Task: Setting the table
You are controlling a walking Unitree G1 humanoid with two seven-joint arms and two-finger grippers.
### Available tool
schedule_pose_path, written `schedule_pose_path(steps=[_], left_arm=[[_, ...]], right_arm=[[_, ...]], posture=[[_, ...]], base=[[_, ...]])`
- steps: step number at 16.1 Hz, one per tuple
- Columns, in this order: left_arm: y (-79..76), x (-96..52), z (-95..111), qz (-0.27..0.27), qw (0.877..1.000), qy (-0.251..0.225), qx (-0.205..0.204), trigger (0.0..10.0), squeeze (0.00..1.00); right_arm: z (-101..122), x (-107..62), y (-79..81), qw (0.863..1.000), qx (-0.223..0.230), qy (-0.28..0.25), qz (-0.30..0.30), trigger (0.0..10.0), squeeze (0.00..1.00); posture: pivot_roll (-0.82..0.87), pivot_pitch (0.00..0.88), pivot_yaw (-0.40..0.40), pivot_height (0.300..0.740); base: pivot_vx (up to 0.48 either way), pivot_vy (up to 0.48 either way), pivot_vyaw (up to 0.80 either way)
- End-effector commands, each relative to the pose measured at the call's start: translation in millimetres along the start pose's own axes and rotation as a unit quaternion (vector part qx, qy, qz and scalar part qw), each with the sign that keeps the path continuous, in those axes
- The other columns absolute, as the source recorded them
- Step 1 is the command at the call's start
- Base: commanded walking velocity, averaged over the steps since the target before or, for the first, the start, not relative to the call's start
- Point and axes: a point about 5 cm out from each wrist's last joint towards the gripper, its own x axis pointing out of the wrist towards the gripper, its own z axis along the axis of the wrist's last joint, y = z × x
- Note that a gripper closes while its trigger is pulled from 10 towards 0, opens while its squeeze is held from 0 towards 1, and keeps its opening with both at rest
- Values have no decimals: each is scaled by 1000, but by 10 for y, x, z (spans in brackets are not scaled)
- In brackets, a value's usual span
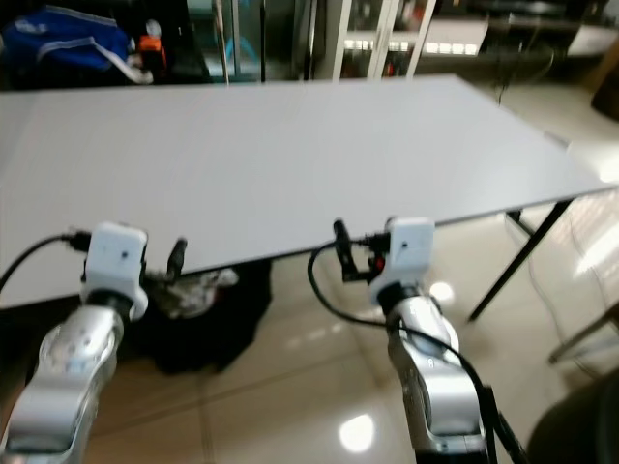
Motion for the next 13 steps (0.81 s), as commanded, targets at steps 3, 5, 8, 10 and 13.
schedule_pose_path(steps=[3, 5, 8, 10, 13], left_arm=[[-86, 121, 168, -4, 999, -33, -5, 10000, 0], [-126, 120, 186, -13, 999, -35, -8, 10000, 0], [-155, 132, 202, -22, 999, -36, 1, 10000, 0], [-162, 177, 273, -20, 999, -44, -2, 10000, 0], [-160, 198, 275, -20, 999, -42, 5, 10000, 0]], right_arm=[[36, 60, -32, 999, 24, -11, -33, 10000, 0], [-19, 33, 74, 1000, 20, 0, -15, 10000, 0], [-36, -17, 112, 1000, -5, 5, -2, 10000, 0], [-15, 18, 27, 1000, -16, 6, -24, 10000, 0], [39, 90, 13, 999, -17, -3, -39, 10000, 0]], posture=[[84, 0, -41, 740], [75, 0, -37, 740], [78, 0, -44, 740], [79, 0, -53, 740], [86, 0, -61, 740]], base=[[0, 480, 0], [0, 480, 0], [0, 480, 0], [0, 480, 0], [0, 480, 0]])
